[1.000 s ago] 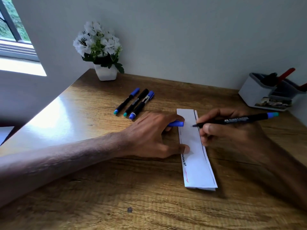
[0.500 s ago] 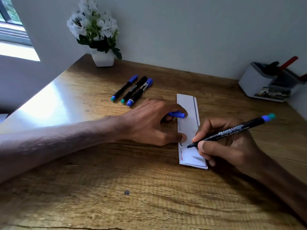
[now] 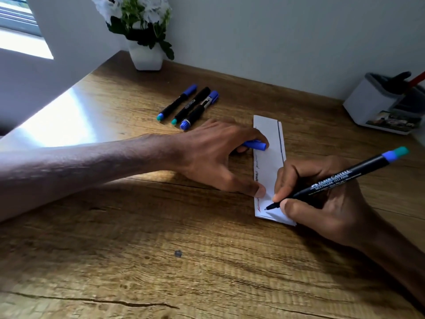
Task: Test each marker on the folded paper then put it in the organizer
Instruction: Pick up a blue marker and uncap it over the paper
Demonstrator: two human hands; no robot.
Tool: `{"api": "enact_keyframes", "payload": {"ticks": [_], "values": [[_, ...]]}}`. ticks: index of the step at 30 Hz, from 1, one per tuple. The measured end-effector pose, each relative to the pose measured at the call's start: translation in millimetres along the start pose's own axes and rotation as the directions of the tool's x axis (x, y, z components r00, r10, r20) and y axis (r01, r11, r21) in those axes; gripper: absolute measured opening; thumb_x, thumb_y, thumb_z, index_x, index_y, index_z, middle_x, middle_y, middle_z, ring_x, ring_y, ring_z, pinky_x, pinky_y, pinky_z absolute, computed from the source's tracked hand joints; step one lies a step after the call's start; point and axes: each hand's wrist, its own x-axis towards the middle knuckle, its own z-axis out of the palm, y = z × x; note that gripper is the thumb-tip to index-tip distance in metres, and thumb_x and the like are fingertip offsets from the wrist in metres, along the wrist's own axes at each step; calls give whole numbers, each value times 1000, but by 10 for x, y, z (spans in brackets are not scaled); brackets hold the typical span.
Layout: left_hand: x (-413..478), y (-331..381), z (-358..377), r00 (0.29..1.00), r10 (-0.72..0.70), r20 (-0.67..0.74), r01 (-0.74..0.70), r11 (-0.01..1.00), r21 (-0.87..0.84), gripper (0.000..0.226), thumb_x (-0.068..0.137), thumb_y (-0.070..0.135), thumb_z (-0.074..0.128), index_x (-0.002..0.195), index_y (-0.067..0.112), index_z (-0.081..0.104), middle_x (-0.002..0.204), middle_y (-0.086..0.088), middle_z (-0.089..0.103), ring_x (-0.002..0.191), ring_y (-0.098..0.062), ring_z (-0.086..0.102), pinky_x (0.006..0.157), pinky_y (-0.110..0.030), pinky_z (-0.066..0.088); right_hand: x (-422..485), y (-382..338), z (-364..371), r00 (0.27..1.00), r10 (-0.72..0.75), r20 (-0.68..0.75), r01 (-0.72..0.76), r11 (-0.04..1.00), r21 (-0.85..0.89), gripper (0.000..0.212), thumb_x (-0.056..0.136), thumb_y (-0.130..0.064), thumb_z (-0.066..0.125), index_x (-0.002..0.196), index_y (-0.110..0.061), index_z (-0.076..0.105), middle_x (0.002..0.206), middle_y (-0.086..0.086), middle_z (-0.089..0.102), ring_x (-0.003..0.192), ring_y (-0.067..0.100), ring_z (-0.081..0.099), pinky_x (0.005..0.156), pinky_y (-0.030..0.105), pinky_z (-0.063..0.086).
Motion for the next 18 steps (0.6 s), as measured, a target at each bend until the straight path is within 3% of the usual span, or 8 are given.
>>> {"api": "enact_keyframes", "payload": {"ticks": [4, 9, 15, 18], "values": [[13, -27, 16, 1000, 16, -11, -16, 1000, 6, 96, 68, 82, 58, 148, 31, 44, 129, 13, 59, 109, -8, 55, 90, -25, 45, 9, -1, 22, 1000, -19, 6, 19, 999, -41, 10, 71, -17, 68, 67, -8, 68, 65, -1, 67, 55, 18, 62, 47, 31, 47], [32, -60, 30, 1000, 18, 3, -18, 1000, 7, 97, 68, 83, 57, 149, 32, 42, 134, 12, 58, 113, -9, 56, 96, -31, 48, 8, -12, 26, 1000, -17, -4, 17, 999, -35, 11, 71, -18, 68, 67, -8, 68, 64, 0, 67, 54, 20, 61, 45, 34, 47], [43, -70, 32, 1000, 25, 10, -25, 1000, 14, 97, 68, 83, 57, 149, 32, 42, 132, 13, 57, 111, -8, 54, 92, -29, 45, 6, -4, 31, 1000, 2, -30, -4, 999, -44, 12, 72, -19, 69, 68, -8, 69, 63, 4, 67, 53, 25, 60, 44, 40, 45], [38, -61, 33, 1000, 26, 7, -26, 1000, 6, 96, 69, 83, 57, 149, 31, 43, 119, 20, 56, 105, -5, 54, 86, -24, 44, 0, -3, 29, 999, 10, -35, -11, 999, -51, 11, 72, -19, 69, 69, -9, 69, 63, 2, 67, 53, 25, 61, 44, 41, 46]]}}
